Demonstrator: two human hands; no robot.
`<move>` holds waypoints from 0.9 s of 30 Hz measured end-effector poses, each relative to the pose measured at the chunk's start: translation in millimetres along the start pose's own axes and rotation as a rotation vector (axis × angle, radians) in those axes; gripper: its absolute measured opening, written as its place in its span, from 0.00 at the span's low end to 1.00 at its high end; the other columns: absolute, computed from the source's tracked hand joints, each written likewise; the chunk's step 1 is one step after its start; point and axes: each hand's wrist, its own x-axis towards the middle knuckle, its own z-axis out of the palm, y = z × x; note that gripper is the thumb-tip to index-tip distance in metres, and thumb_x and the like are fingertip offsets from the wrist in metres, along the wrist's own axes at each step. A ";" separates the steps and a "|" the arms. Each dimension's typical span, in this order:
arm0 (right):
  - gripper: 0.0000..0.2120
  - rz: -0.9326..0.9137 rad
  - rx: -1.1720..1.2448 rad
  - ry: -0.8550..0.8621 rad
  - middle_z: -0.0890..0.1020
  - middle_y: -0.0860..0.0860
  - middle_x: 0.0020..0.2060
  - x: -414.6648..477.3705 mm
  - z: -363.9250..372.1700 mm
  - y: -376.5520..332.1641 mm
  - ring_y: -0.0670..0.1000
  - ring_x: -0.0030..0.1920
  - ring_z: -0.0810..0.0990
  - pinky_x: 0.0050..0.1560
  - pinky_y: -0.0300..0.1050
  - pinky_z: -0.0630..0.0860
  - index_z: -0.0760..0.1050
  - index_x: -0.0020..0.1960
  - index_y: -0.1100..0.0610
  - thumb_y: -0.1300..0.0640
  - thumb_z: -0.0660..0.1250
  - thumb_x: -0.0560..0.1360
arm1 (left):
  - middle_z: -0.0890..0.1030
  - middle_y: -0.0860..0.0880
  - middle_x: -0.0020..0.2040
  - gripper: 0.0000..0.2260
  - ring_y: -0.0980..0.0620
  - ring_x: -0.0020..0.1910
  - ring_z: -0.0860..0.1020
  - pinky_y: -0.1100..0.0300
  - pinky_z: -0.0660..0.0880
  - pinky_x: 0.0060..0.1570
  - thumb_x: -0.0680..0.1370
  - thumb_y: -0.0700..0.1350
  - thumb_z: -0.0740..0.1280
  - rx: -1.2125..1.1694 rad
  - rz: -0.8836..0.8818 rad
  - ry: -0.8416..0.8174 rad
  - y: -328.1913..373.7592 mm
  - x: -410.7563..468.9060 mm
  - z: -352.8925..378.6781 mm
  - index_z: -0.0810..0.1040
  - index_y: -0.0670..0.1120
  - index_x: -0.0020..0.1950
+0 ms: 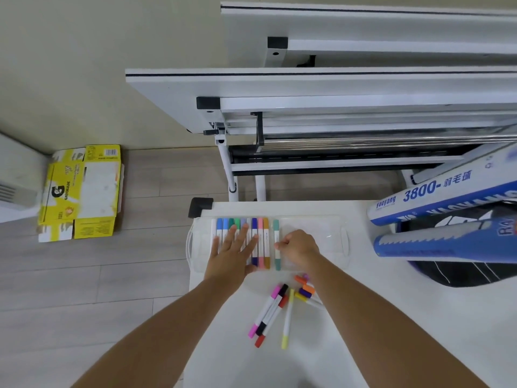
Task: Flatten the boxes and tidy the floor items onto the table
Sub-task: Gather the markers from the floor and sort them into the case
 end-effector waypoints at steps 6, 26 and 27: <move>0.14 0.045 -0.067 0.063 0.82 0.49 0.38 -1.5 3.4 0.6 0.50 0.37 0.81 0.45 0.46 0.81 0.78 0.45 0.53 0.42 0.68 0.75 | 0.31 0.52 0.80 0.35 0.45 0.77 0.29 0.42 0.37 0.75 0.81 0.65 0.53 -0.006 -0.003 -0.002 -0.3 2.1 3.0 0.35 0.58 0.80; 0.10 -0.263 -0.402 0.253 0.78 0.51 0.52 -71.8 -12.0 145.4 0.55 0.52 0.78 0.51 0.47 0.71 0.77 0.55 0.55 0.53 0.60 0.80 | 0.30 0.50 0.79 0.29 0.43 0.78 0.32 0.41 0.42 0.77 0.86 0.56 0.49 0.007 -0.039 -0.076 41.0 2.8 -17.7 0.38 0.54 0.81; 0.10 -0.248 -0.406 0.231 0.78 0.51 0.53 -73.3 -11.8 151.3 0.55 0.52 0.78 0.52 0.46 0.71 0.77 0.56 0.55 0.53 0.59 0.80 | 0.31 0.49 0.79 0.29 0.43 0.78 0.32 0.40 0.43 0.78 0.86 0.56 0.49 0.006 -0.045 -0.078 42.4 3.8 -16.5 0.38 0.53 0.81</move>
